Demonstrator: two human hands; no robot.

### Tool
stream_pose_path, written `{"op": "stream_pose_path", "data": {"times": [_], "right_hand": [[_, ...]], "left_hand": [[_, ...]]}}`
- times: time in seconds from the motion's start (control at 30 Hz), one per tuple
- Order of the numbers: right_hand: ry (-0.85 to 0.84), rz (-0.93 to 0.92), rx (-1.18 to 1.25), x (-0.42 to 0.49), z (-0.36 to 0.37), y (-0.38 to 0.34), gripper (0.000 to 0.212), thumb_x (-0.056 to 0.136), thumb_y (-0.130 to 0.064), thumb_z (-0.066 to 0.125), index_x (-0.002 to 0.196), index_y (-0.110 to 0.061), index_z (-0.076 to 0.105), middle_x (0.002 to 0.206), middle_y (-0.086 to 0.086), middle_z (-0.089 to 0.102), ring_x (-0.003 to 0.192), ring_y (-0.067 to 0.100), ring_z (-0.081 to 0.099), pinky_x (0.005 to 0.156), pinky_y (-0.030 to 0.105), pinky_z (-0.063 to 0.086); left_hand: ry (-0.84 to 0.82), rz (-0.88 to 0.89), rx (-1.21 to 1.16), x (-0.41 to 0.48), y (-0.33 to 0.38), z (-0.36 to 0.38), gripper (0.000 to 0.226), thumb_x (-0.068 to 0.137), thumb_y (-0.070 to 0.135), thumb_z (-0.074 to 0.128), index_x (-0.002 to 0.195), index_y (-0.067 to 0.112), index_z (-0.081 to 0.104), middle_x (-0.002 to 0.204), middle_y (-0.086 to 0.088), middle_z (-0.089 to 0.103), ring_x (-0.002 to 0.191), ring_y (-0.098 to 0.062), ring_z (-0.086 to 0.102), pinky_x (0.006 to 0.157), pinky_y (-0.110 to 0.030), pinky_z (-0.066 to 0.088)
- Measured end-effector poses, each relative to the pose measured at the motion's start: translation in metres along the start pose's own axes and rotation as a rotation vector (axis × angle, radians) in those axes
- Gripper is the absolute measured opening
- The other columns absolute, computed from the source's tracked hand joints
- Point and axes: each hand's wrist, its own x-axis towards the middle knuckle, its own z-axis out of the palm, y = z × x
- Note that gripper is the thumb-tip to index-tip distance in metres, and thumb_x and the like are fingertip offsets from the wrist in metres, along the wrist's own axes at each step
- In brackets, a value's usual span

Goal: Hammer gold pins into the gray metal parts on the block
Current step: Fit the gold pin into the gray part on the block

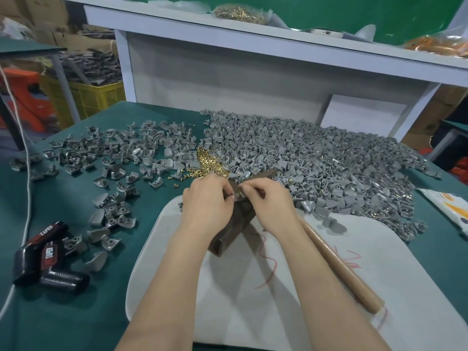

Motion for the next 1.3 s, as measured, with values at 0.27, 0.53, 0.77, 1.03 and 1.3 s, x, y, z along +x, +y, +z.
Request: {"op": "stream_pose_path", "data": {"times": [0.27,0.53,0.77,1.03,1.3], "right_hand": [[0.009,-0.133,-0.022,-0.0013,0.0009,0.0019,0.019,0.086,-0.007,0.063,0.102,-0.014,0.071,0.096,-0.003,0.062,0.075,-0.007,0.051,0.077,0.001,0.039],[0.045,-0.161,-0.069,-0.0015,0.0033,0.0008,0.009,0.084,-0.008,0.065,0.088,-0.014,0.070,0.085,-0.009,0.054,0.073,0.004,0.052,0.078,0.024,0.048],[0.027,-0.162,-0.133,-0.0005,0.0038,-0.0012,0.003,0.086,-0.011,0.063,0.084,-0.013,0.066,0.085,-0.007,0.050,0.079,0.012,0.052,0.079,0.031,0.045],[0.044,-0.177,-0.150,-0.0022,0.0046,-0.0025,0.005,0.086,-0.008,0.062,0.083,-0.012,0.065,0.086,-0.007,0.048,0.076,0.010,0.049,0.076,0.026,0.042],[0.041,-0.157,-0.158,-0.0019,0.0042,-0.0036,0.006,0.086,-0.009,0.062,0.082,-0.012,0.066,0.084,-0.006,0.049,0.075,0.009,0.047,0.071,0.022,0.037]], "left_hand": [[-0.021,0.000,-0.037,-0.0010,0.0016,-0.0022,0.013,0.087,0.017,0.059,0.081,0.028,0.059,0.102,0.001,0.063,0.105,-0.025,0.057,0.091,-0.044,0.045],[-0.020,-0.006,-0.049,-0.0006,0.0000,-0.0005,0.014,0.086,0.016,0.059,0.079,0.028,0.062,0.101,0.001,0.062,0.103,-0.025,0.057,0.090,-0.044,0.045],[-0.015,-0.001,-0.054,0.0005,-0.0001,0.0006,0.014,0.086,0.016,0.060,0.078,0.026,0.065,0.098,0.001,0.062,0.101,-0.026,0.057,0.089,-0.044,0.046],[-0.009,0.018,-0.053,-0.0002,0.0007,-0.0001,0.015,0.086,0.015,0.060,0.076,0.026,0.064,0.097,0.001,0.062,0.099,-0.027,0.058,0.088,-0.044,0.047],[-0.004,0.028,-0.059,-0.0002,0.0000,0.0007,0.012,0.086,0.013,0.059,0.080,0.021,0.066,0.097,0.001,0.060,0.098,-0.026,0.058,0.088,-0.044,0.046]]}}
